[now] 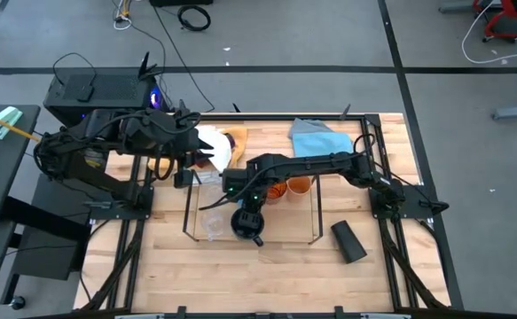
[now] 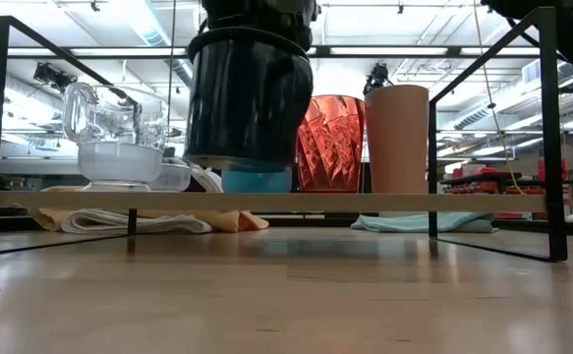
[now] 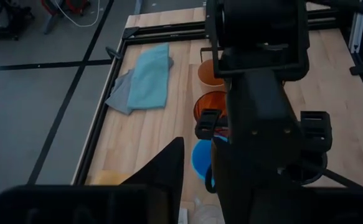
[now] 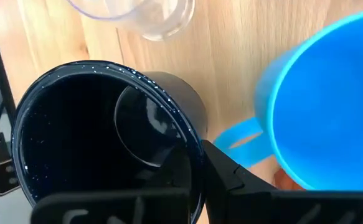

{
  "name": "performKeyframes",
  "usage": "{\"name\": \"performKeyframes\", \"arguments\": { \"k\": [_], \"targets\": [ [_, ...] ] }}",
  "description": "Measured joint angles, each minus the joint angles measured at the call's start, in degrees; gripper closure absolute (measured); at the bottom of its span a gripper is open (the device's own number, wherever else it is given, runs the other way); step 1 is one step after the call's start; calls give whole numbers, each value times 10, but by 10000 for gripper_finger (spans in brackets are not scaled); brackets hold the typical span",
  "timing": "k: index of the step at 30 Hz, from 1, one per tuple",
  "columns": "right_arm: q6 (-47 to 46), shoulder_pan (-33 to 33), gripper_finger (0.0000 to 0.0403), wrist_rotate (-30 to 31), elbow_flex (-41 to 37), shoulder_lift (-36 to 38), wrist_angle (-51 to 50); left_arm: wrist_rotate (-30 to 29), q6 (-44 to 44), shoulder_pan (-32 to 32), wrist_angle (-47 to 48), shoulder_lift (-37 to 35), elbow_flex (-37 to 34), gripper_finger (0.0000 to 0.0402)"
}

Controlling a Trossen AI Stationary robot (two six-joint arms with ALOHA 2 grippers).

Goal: Stack small to large cups/mugs on shelf
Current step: Put the dark blue mug on the shelf

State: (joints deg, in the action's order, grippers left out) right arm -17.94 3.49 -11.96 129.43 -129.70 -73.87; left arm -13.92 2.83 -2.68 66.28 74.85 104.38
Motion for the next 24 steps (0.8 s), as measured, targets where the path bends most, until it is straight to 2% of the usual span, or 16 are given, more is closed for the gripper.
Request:
{"name": "performKeyframes", "arguments": {
  "k": [9, 24],
  "targets": [
    [-4, 0, 388, 32, 0, -3, 9, 0, 0, 0, 0, 0, 0, 318],
    [-5, 0, 388, 33, 0, -3, 9, 0, -2, 0, 0, 0, 0, 317]
  ]
}}
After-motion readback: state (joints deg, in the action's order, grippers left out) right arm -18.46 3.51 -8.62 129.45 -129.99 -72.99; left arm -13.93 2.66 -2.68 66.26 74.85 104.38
